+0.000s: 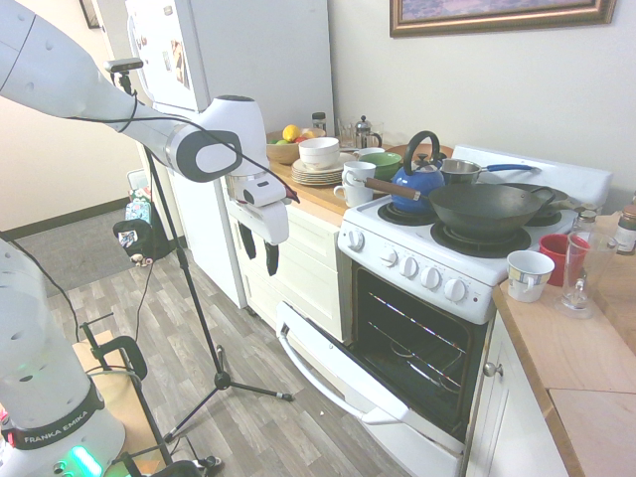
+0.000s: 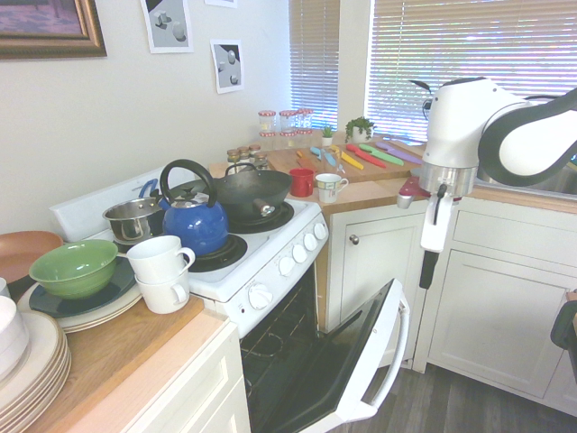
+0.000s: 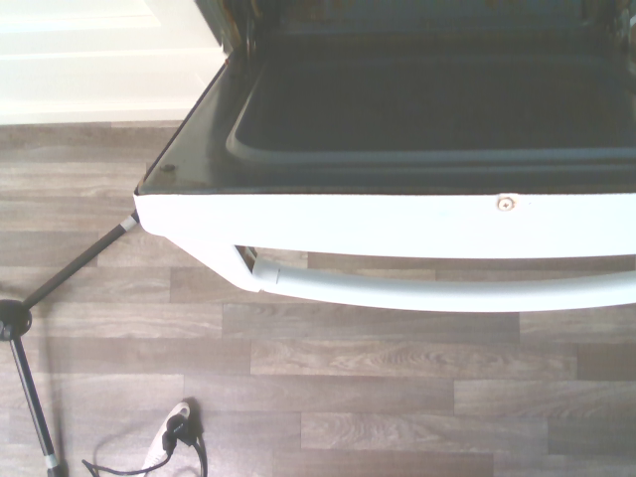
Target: Close the oven
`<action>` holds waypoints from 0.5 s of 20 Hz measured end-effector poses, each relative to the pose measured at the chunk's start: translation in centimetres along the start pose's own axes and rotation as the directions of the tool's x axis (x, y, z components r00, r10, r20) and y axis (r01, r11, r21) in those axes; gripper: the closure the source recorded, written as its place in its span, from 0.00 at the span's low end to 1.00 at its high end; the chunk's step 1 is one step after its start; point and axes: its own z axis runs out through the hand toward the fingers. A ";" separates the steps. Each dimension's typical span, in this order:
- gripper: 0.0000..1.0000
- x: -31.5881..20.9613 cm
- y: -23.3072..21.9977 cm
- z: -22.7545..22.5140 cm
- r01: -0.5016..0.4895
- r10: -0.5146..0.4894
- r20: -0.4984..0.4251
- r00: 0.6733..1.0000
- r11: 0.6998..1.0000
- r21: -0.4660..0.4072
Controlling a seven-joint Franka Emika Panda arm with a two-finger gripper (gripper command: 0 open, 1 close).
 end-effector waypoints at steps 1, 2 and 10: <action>0.00 0.0 0.0 0.0 0.000 0.000 0.001 1.000 1.000 -0.001; 0.00 0.0 0.0 0.1 -0.002 0.002 0.005 1.000 1.000 -0.003; 0.00 0.4 -0.5 7.1 -0.149 0.155 0.074 0.985 0.985 -0.084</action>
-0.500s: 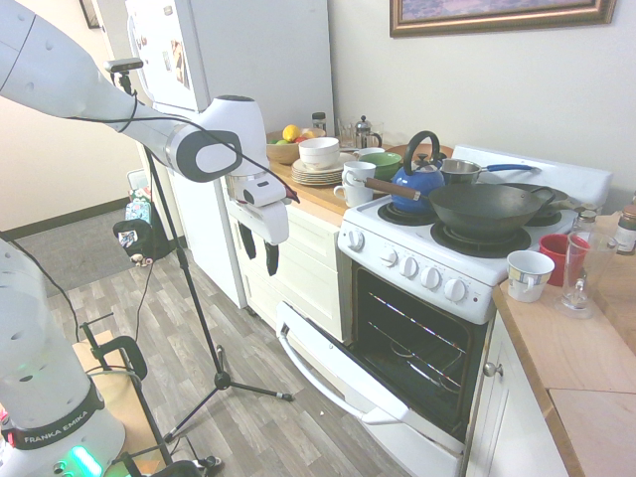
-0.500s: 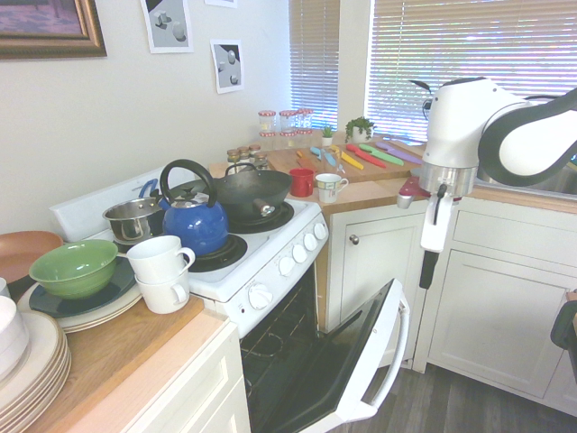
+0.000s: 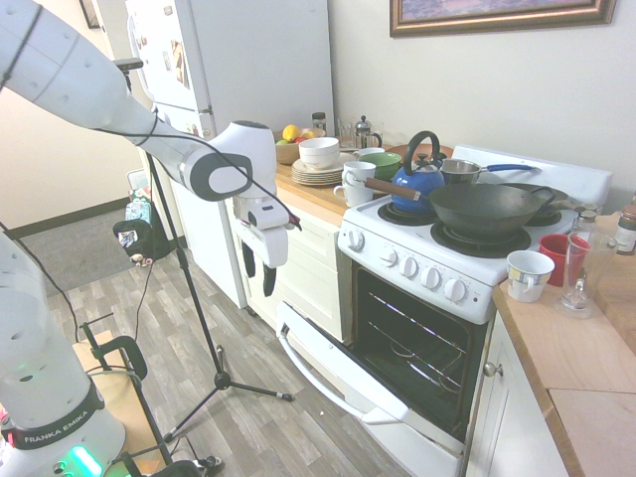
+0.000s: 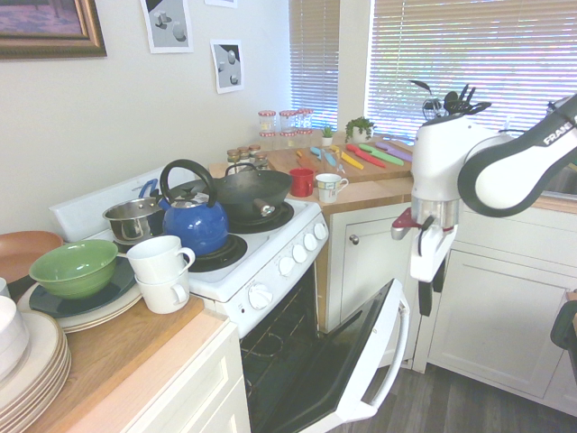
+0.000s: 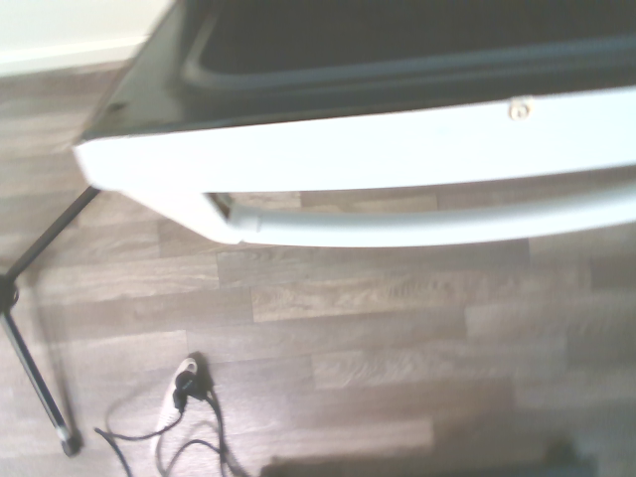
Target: Close the oven
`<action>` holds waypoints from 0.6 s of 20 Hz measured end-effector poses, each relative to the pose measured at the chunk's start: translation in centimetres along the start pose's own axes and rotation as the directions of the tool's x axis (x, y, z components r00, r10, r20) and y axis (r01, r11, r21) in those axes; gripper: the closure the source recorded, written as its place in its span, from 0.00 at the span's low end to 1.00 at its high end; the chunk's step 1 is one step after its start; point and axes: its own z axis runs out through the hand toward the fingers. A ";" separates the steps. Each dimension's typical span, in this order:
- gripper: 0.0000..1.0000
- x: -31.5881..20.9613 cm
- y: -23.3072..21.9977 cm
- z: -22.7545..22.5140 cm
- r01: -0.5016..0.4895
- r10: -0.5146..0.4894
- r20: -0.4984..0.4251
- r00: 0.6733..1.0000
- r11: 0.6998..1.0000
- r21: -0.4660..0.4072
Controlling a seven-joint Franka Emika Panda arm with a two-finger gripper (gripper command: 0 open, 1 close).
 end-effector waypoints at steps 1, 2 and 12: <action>0.00 0.3 -0.4 1.4 -0.020 0.020 -0.009 1.000 1.000 0.004; 0.00 0.6 -0.6 3.1 -0.032 0.032 -0.007 0.999 0.999 -0.003; 0.00 2.7 -0.3 16.4 0.072 -0.070 -0.066 0.995 0.997 0.029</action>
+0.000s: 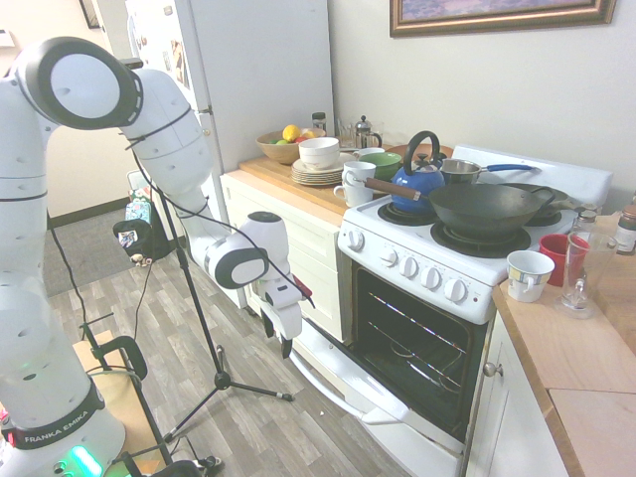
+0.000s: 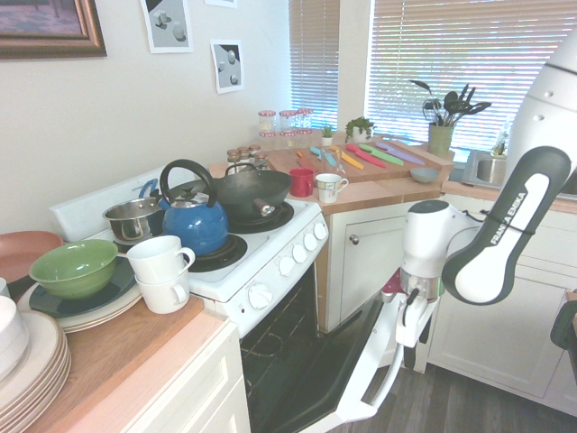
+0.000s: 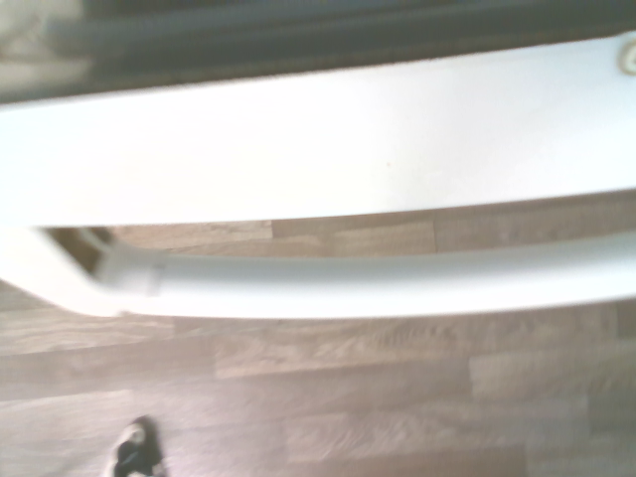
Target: Close the oven
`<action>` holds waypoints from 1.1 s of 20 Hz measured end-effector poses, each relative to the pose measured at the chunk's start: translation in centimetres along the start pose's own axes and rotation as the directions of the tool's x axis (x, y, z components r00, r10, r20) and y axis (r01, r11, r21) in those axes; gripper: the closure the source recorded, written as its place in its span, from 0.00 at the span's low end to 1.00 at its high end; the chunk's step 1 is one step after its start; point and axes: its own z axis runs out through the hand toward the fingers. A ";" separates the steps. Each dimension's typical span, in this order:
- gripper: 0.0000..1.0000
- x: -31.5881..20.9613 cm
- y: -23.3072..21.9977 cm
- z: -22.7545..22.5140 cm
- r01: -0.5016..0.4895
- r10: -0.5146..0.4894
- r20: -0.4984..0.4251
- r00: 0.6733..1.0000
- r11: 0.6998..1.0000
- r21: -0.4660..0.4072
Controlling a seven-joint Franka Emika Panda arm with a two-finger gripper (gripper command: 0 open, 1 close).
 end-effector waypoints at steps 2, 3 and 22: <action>0.00 1.1 0.0 1.3 0.016 -0.016 -0.016 1.000 1.000 0.005; 0.00 1.7 -0.3 1.9 0.017 -0.017 -0.022 1.000 1.000 0.010; 0.00 6.7 -13.6 2.1 0.012 0.007 -0.103 0.995 0.983 0.182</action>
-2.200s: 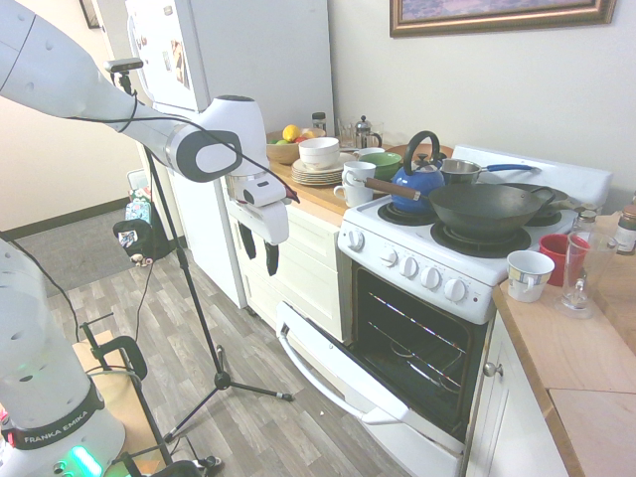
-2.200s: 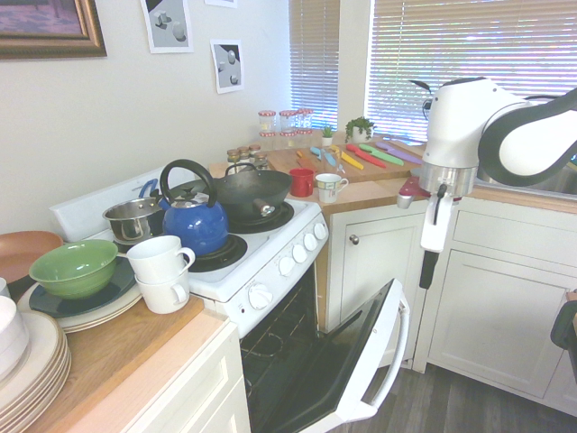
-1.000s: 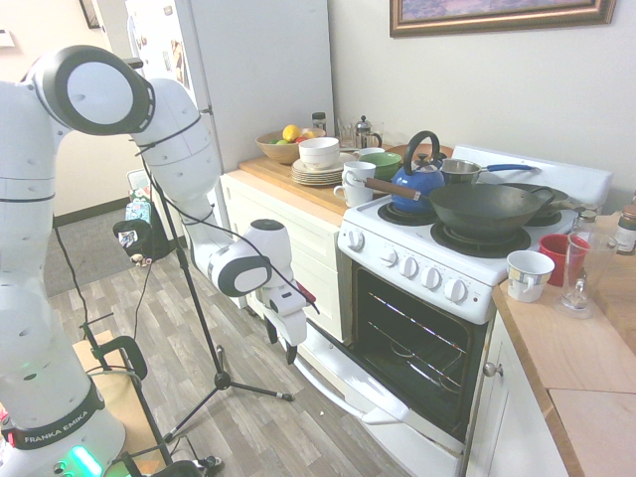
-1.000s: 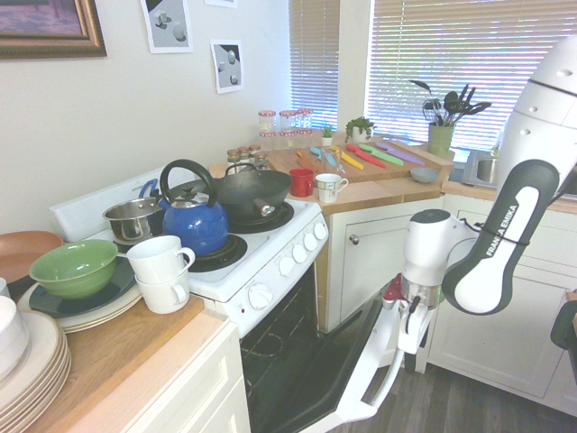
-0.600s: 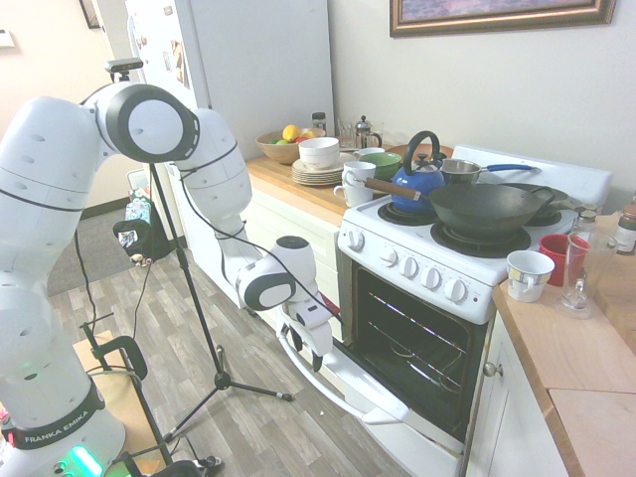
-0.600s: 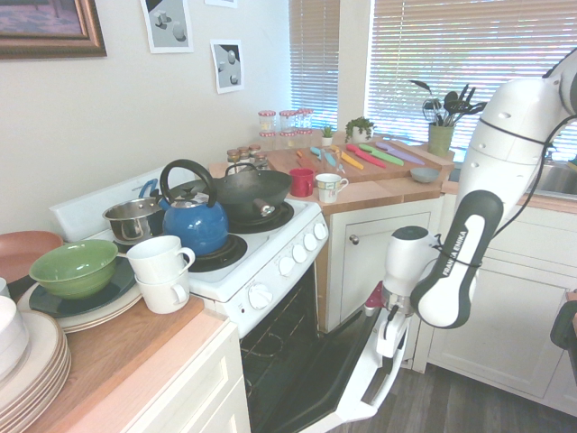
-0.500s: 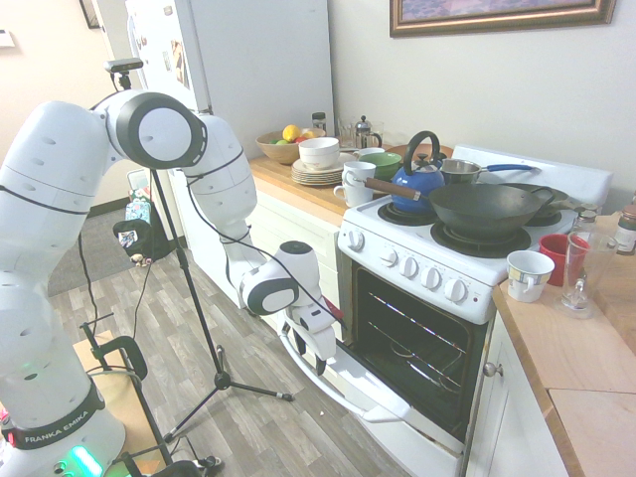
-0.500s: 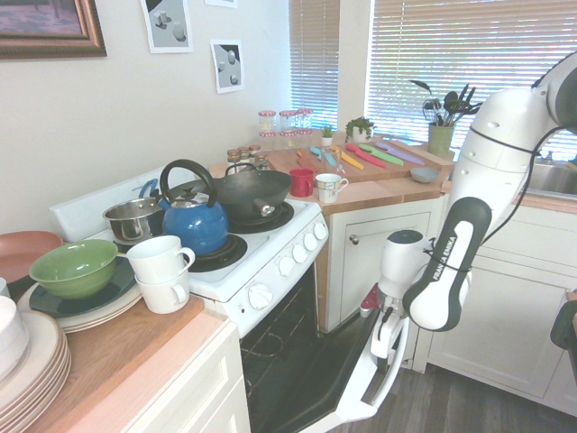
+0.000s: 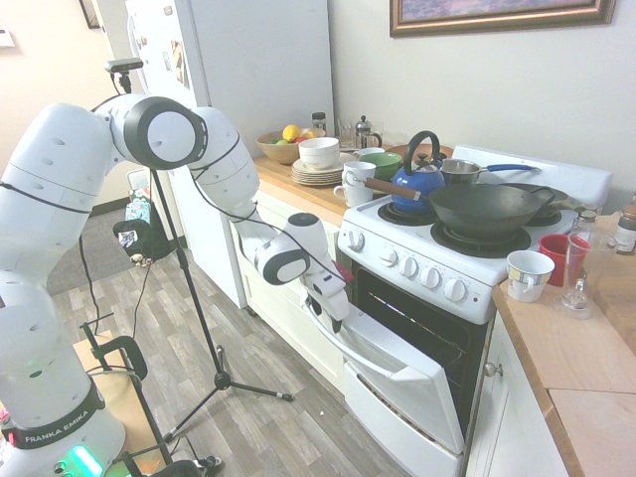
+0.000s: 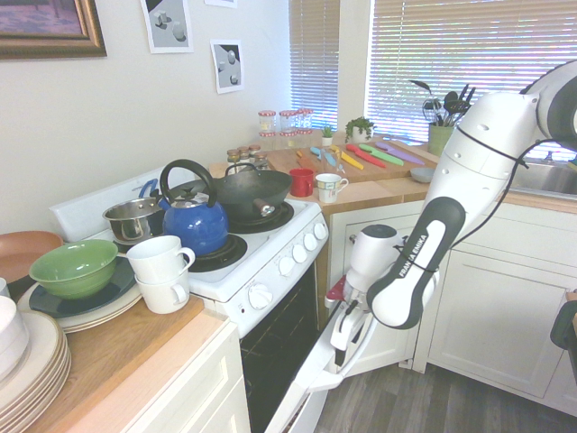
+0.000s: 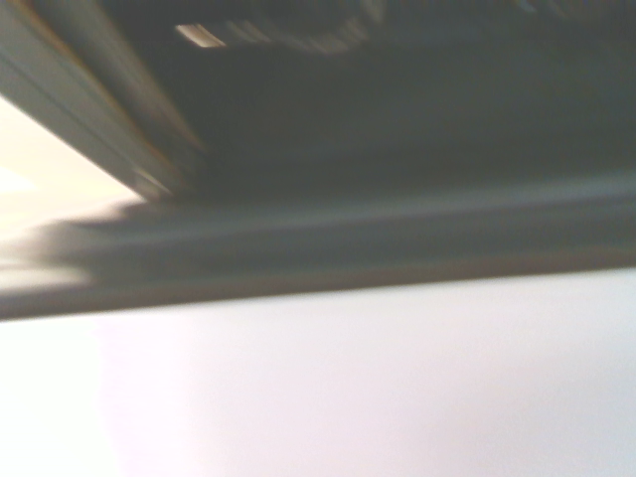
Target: Close the oven
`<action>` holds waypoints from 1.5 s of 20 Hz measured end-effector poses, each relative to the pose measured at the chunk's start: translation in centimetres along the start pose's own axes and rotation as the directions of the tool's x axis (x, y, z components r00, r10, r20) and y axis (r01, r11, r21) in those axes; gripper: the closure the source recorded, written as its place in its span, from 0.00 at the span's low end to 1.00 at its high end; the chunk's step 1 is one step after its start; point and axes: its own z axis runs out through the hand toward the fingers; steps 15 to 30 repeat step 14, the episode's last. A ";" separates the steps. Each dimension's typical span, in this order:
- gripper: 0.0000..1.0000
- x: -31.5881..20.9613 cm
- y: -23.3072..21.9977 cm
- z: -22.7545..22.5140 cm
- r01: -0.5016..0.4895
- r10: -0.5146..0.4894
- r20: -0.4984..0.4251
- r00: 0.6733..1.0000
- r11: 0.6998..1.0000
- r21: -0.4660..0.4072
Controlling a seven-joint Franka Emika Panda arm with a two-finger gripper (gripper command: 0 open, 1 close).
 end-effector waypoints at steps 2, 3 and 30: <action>0.00 -0.1 -2.4 -0.8 -0.001 0.001 -0.006 1.000 1.000 0.017; 0.00 0.2 -3.6 -1.3 -0.004 0.004 -0.013 1.000 1.000 0.028; 0.00 8.0 3.4 -11.5 0.050 -0.049 0.014 0.999 0.991 -0.124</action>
